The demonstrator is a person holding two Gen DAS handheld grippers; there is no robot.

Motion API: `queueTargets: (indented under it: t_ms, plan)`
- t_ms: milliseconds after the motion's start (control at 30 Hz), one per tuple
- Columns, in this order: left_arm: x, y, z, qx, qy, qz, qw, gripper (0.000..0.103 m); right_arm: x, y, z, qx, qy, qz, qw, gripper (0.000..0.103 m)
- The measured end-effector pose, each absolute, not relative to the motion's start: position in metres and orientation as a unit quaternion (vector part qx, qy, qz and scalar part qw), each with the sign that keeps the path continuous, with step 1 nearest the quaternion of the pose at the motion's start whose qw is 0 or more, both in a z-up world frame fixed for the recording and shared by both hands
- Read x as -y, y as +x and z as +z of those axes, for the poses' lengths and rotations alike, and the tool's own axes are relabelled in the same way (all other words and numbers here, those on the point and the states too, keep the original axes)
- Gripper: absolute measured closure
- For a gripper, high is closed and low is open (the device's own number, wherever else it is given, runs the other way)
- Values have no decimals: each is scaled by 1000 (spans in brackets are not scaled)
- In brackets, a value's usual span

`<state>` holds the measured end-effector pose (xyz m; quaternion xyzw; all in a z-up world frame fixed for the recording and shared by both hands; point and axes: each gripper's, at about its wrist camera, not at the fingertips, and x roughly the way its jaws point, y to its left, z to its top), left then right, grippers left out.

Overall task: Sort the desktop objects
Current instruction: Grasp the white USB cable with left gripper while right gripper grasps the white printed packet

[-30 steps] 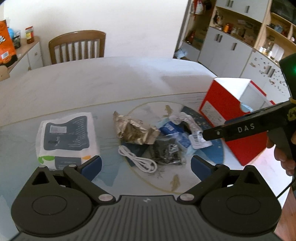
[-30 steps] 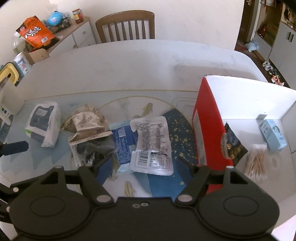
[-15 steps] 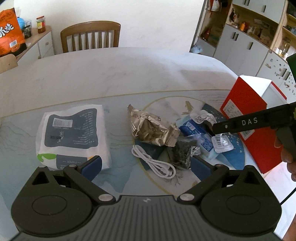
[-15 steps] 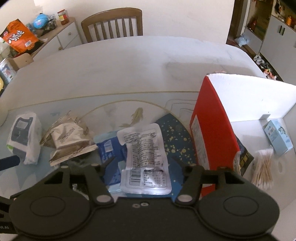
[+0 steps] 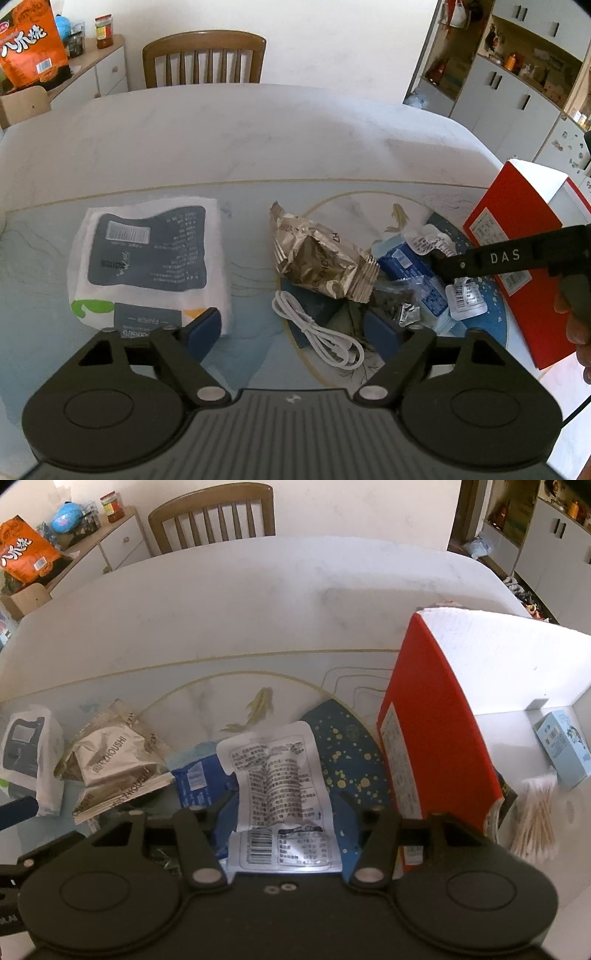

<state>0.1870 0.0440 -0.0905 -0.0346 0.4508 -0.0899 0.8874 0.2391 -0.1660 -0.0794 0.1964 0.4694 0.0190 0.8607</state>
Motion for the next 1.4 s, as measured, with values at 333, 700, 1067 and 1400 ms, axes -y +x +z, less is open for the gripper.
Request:
queueTargets:
  t_ms: [333,700,1067,1400]
  plan:
    - [-32,196,-102,-466,-33,-95,879,41,168,248,-84,-470,191,25,861,54]
    - [-32,199,-109,-468,-37,-98,878,56,160,259,-87,-467,158,32,870,48]
    - [-36,200,-109,-465,-29,-101,879,83,154,257,-87,-469,145,26,871,52]
    - [-43,198,-108,-460,-44,-107,880,92,160,247,-80,-462,162,26,871,76]
